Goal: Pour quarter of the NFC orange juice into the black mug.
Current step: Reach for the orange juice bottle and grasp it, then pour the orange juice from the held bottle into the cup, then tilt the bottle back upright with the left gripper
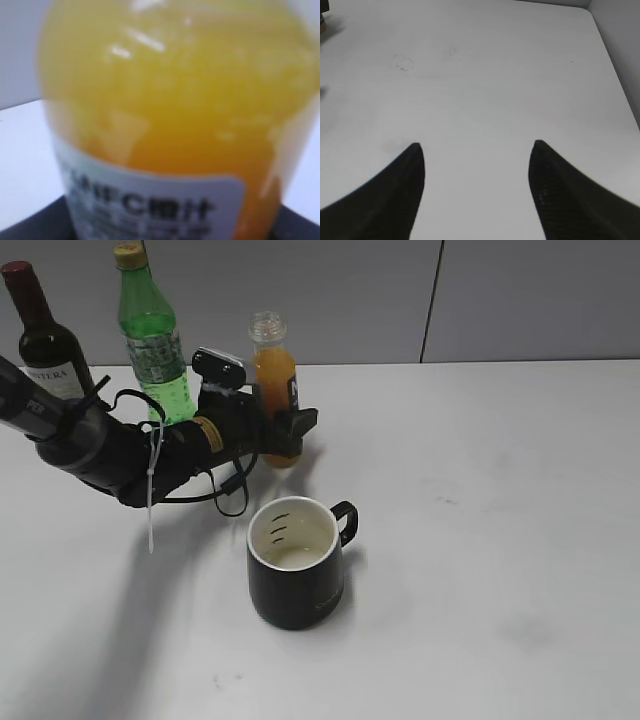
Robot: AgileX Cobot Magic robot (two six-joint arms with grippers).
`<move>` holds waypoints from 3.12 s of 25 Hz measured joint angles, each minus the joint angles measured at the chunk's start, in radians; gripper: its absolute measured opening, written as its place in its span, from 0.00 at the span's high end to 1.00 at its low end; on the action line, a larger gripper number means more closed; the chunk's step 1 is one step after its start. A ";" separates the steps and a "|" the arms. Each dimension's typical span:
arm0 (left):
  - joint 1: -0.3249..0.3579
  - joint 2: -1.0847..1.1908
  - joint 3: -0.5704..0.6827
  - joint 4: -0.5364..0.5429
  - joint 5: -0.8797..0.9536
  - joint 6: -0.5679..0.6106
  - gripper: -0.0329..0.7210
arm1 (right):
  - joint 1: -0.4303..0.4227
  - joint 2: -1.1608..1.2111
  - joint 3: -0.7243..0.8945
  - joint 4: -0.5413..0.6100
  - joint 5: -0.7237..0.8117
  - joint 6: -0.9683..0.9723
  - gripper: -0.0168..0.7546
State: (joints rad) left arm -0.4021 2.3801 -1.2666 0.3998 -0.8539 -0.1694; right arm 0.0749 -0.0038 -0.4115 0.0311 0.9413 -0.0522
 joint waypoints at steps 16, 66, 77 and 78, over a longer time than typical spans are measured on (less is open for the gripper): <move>0.000 -0.137 0.171 -0.009 -0.019 0.078 0.33 | 0.000 0.000 0.000 0.000 0.000 0.000 0.33; 0.095 -0.438 0.692 -0.043 -0.260 0.637 0.33 | 0.000 0.000 0.000 0.000 0.000 0.000 0.33; 0.072 -0.396 0.625 -0.046 -0.247 0.674 0.33 | 0.000 0.000 0.000 0.000 0.000 0.000 0.33; 0.072 -0.390 0.625 -0.046 -0.243 0.689 0.33 | 0.000 0.000 0.000 0.000 0.000 0.000 0.33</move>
State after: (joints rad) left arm -0.3297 1.9901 -0.6415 0.3534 -1.0972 0.5192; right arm 0.0749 -0.0038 -0.4115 0.0311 0.9413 -0.0522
